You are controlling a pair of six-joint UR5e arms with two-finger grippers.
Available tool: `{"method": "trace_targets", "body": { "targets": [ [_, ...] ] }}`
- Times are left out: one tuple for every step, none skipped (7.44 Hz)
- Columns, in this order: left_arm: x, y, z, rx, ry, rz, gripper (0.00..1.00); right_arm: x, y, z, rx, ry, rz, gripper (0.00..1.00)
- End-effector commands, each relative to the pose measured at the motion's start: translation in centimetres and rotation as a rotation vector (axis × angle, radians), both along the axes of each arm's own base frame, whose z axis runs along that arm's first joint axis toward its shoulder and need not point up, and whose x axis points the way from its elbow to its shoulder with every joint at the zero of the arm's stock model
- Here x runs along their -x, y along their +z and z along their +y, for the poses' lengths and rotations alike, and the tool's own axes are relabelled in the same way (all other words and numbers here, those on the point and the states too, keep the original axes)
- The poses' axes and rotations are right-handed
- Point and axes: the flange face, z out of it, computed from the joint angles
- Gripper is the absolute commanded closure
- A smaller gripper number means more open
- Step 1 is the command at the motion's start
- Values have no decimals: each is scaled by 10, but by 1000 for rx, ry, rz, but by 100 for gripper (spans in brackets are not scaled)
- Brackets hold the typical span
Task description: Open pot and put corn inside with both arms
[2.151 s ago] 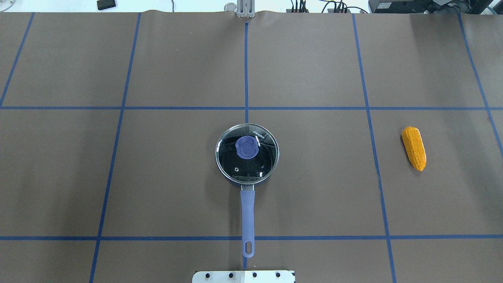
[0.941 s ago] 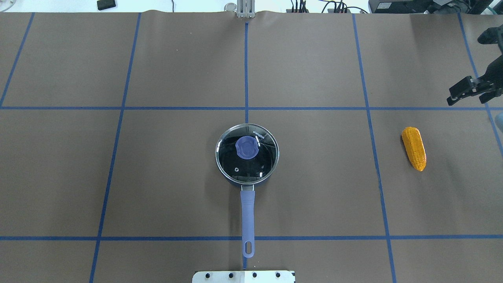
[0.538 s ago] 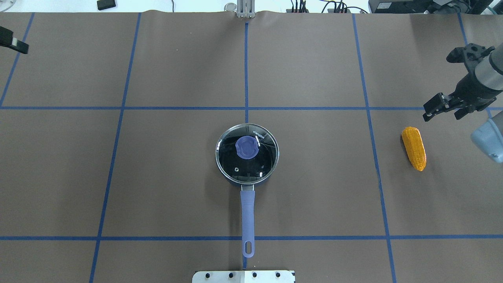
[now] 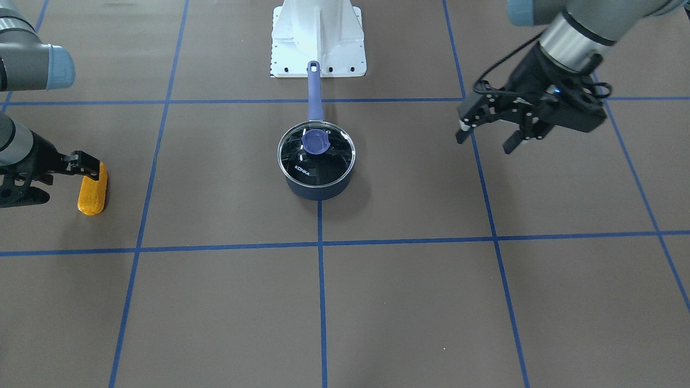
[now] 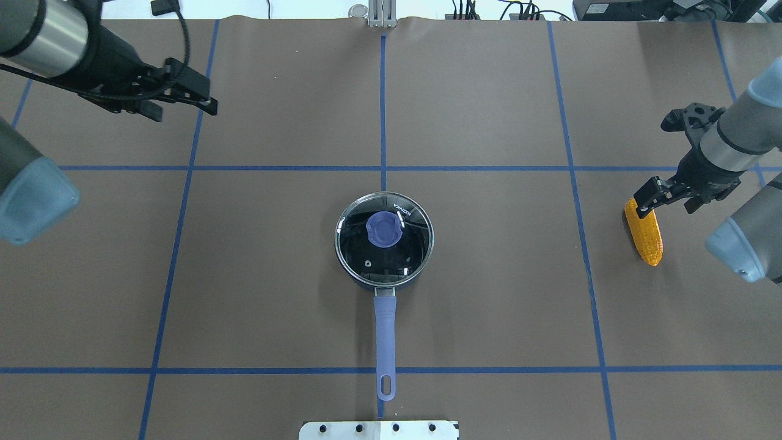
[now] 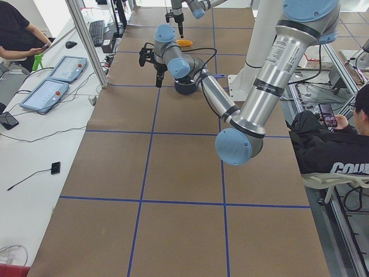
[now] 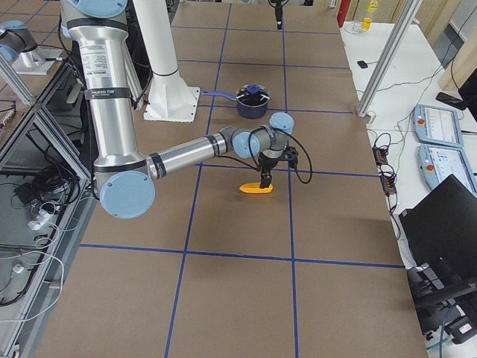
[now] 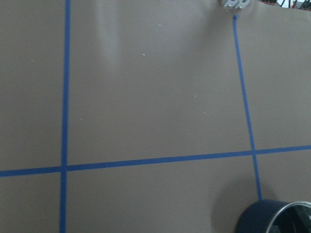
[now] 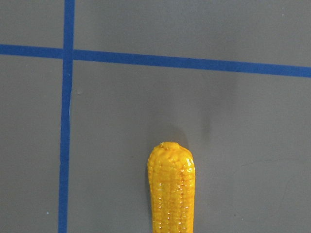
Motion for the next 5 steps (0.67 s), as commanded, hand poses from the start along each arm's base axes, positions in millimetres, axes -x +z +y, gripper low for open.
{"method": "trace_targets", "body": {
  "targets": [
    [-54, -67, 39, 50, 17, -4, 3, 14, 35, 15, -38, -28, 22, 0],
    [-75, -82, 49, 46, -3, 0, 3, 13, 61, 18, -69, -29, -8, 0],
    [-88, -85, 57, 57, 3, 1, 3, 12, 80, 20, -82, -29, -20, 0],
    [-97, -84, 59, 52, -8, -11, 3, 12, 78, 21, -76, -19, -25, 0],
    [-105, -83, 63, 46, -10, -21, 3, 14, 74, 21, -67, -14, -36, 0]
  ]
}}
